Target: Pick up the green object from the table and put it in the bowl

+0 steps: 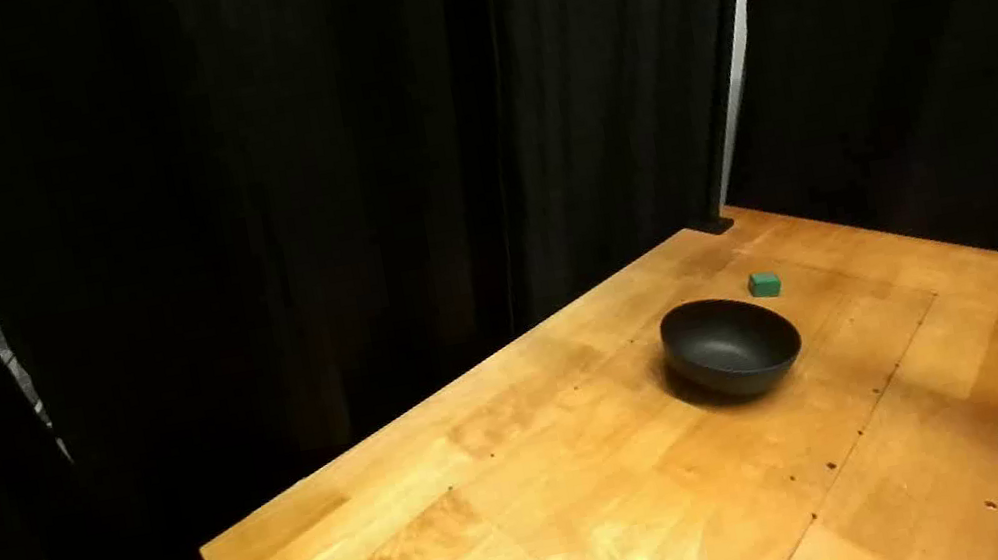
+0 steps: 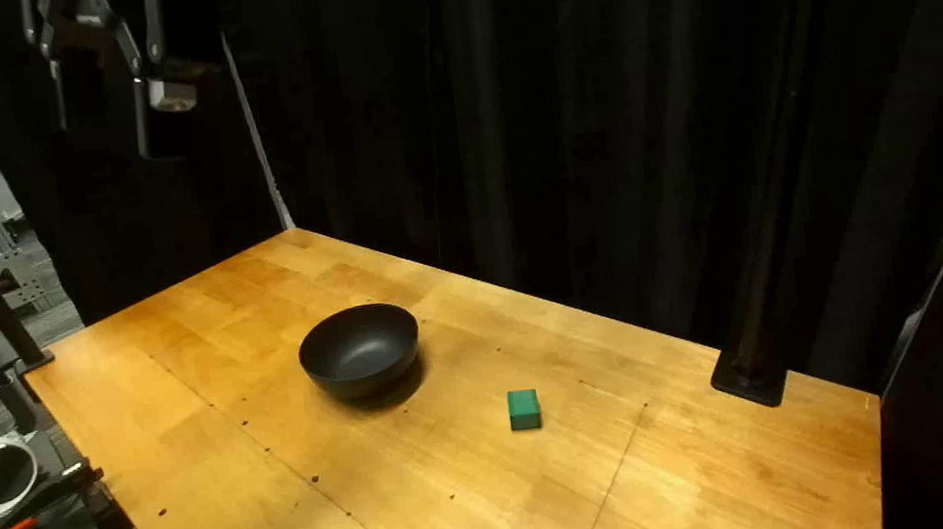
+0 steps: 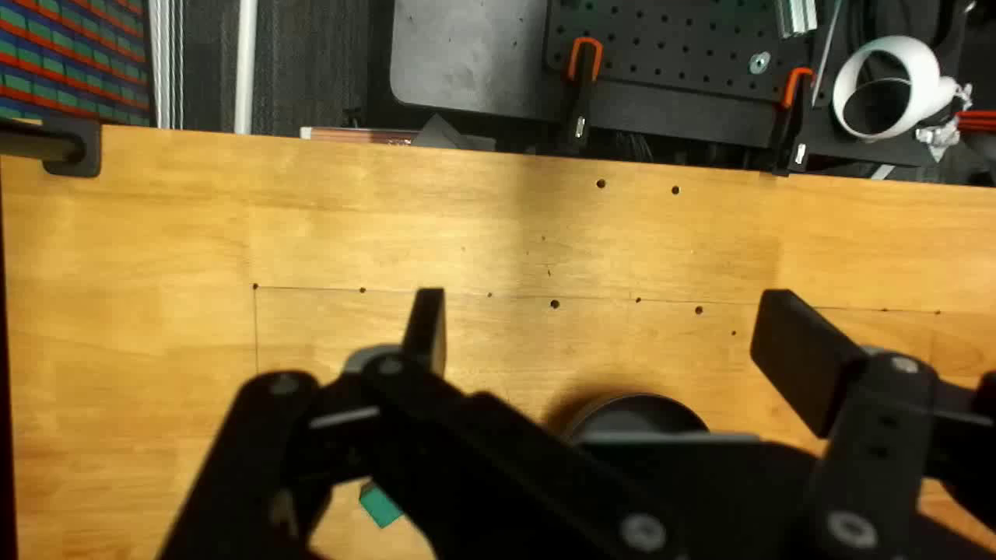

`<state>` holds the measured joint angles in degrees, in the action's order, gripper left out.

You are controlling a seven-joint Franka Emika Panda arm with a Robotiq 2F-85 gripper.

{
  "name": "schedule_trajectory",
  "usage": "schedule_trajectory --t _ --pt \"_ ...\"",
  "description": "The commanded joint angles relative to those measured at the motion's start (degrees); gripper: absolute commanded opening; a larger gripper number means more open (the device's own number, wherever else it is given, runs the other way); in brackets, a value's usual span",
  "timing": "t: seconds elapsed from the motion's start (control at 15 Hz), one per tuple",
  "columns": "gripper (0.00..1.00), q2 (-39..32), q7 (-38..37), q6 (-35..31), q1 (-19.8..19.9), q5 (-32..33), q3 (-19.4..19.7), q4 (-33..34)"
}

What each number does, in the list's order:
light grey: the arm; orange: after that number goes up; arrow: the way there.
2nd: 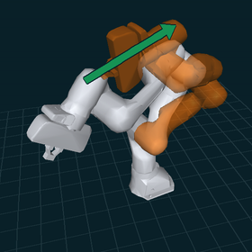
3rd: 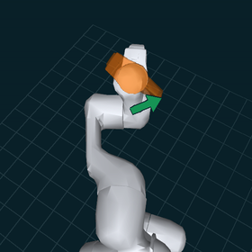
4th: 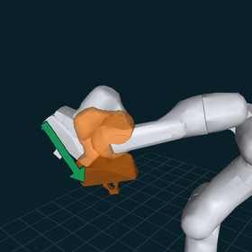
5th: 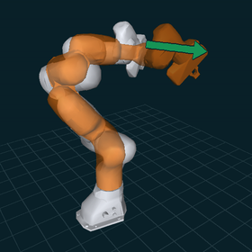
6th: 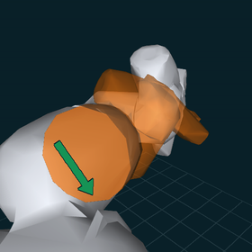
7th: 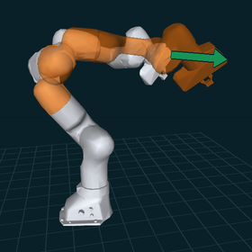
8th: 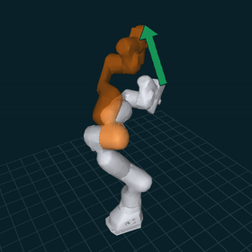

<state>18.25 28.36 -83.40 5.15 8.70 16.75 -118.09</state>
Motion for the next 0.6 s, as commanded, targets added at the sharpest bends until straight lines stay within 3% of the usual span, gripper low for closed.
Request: schedule_trajectory --t 0.0,0.53 --pt "1.00 -0.1 0.2 0.1 0.8 -0.2 -0.7 0.3" --pt "1.00 0.0 0.2 0.1 0.8 -0.2 -0.7 0.6"
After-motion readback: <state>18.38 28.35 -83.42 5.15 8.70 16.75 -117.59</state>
